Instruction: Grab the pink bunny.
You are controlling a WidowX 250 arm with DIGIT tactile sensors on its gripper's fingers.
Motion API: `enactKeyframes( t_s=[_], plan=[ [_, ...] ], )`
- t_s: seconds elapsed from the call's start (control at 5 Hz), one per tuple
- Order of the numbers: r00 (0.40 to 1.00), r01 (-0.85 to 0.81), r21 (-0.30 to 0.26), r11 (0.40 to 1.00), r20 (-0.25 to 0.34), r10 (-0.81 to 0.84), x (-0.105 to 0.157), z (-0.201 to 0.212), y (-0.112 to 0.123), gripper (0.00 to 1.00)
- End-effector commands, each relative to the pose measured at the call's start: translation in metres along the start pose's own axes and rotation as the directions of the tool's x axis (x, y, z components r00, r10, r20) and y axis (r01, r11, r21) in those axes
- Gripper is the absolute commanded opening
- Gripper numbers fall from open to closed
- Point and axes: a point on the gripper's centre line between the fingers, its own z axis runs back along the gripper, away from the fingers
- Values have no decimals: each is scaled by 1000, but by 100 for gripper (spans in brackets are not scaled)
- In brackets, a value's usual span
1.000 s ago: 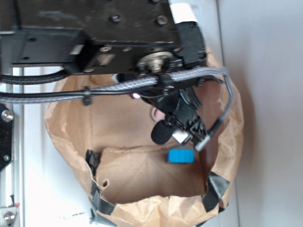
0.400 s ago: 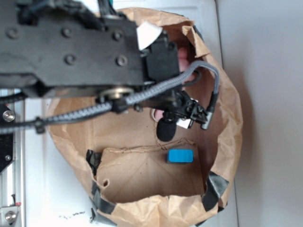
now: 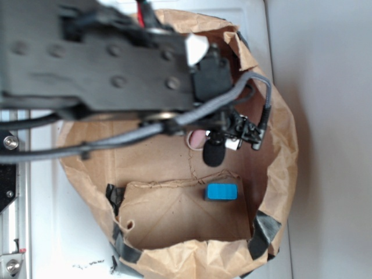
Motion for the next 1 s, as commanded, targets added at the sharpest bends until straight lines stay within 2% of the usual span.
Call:
enactKeyframes(
  t_s=[0.0, 0.2, 0.4, 0.6, 0.8],
  plan=[
    [997, 39, -43, 998, 64, -37, 3, -17, -16, 100],
    [995, 71, -98, 993, 76, -64, 9, -28, -25, 100],
    [994, 99, -113, 989, 66, -92, 7, -36, -33, 100],
    [993, 113, -113, 987, 47, -108, 3, -43, -38, 100],
    [993, 117, -81, 990, 42, -113, 3, -54, -40, 100]
  ],
)
